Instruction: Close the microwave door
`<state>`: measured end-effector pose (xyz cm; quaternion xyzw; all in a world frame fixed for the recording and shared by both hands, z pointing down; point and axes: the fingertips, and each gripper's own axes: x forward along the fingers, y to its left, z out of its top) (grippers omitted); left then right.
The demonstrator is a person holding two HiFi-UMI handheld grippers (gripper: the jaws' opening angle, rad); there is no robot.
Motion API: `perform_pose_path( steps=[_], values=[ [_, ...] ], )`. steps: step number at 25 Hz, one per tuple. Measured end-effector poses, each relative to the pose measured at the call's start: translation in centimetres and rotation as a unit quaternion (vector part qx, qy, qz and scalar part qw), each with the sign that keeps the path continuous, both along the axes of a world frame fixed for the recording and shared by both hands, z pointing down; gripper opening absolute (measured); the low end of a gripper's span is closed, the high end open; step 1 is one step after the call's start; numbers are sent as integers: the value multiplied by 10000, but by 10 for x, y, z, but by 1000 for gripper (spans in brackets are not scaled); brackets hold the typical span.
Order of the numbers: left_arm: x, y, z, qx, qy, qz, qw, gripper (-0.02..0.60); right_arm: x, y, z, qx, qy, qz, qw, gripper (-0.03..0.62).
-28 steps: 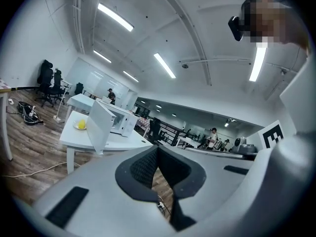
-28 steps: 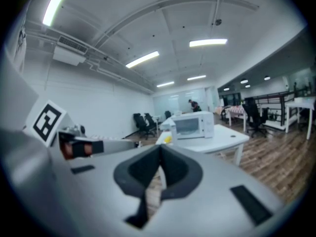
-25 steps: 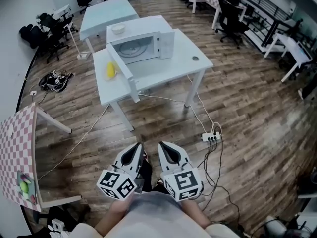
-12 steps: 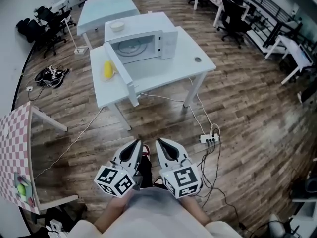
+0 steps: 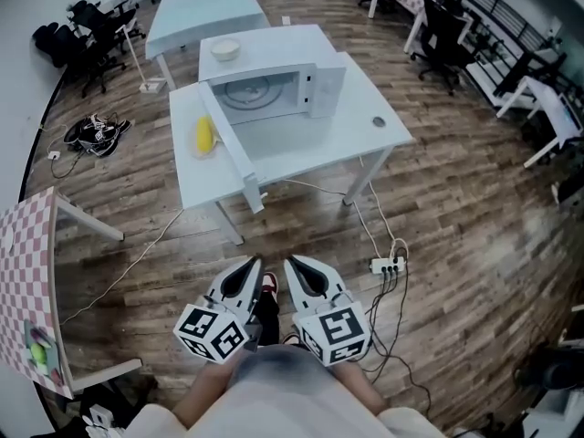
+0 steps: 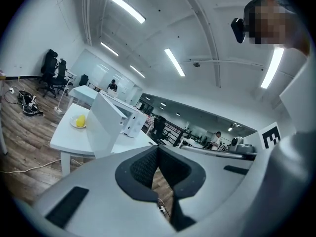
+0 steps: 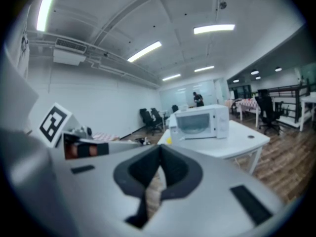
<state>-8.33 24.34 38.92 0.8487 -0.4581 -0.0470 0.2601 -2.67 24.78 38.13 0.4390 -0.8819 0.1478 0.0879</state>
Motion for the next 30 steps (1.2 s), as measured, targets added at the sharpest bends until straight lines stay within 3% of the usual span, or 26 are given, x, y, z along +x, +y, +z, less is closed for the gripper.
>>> perform_pose_path(
  steps=[12, 30],
  values=[
    [-14, -58, 11, -210, -12, 82, 9997, 17, -12, -63, 6, -189, -8, -56, 9998, 20],
    [-59, -139, 12, -197, 138, 136, 9996, 17, -45, -143, 8, -282, 60, 6, 9996, 20]
  ],
)
